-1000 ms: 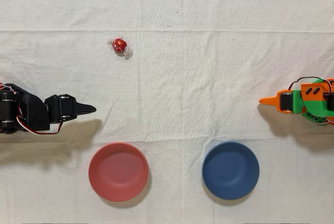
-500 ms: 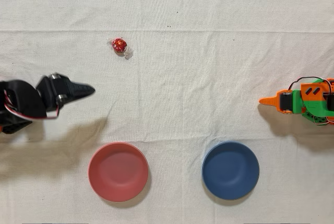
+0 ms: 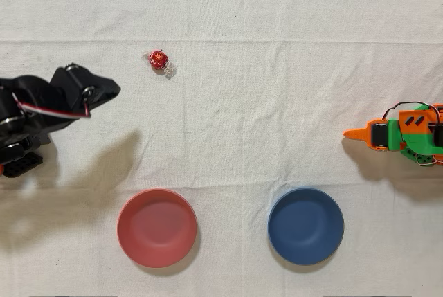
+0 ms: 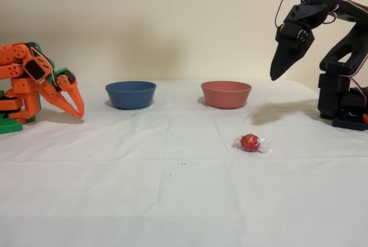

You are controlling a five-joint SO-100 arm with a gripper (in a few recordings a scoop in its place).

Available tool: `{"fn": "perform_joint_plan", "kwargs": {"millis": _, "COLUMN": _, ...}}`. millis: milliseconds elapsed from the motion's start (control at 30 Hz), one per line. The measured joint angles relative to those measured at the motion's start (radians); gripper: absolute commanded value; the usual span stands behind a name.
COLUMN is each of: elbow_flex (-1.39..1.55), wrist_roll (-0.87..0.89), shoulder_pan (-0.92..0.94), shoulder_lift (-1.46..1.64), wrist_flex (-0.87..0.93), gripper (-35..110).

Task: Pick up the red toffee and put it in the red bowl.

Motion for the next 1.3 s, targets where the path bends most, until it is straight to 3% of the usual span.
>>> {"fn": "perform_joint_plan", "kwargs": {"millis": 467, "elbow_flex": -0.035, "wrist_roll": -0.233, "shoulder_pan": -0.035, "shoulder_lift": -0.193, "wrist_flex": -0.041, "gripper": 1}}
{"fn": "perform_joint_plan", "kwargs": {"millis": 967, "elbow_flex": -0.104, "wrist_roll": -0.255, "shoulder_pan": -0.057, "shoulder_lift": -0.407, "wrist_flex": -0.17, "gripper": 1}}
{"fn": "perform_joint_plan", "kwargs": {"millis": 1300, "elbow_flex": -0.224, "wrist_roll": -0.245, "shoulder_pan": -0.064, "shoulder_lift": -0.512, "wrist_flex": -0.172, "gripper": 20}}
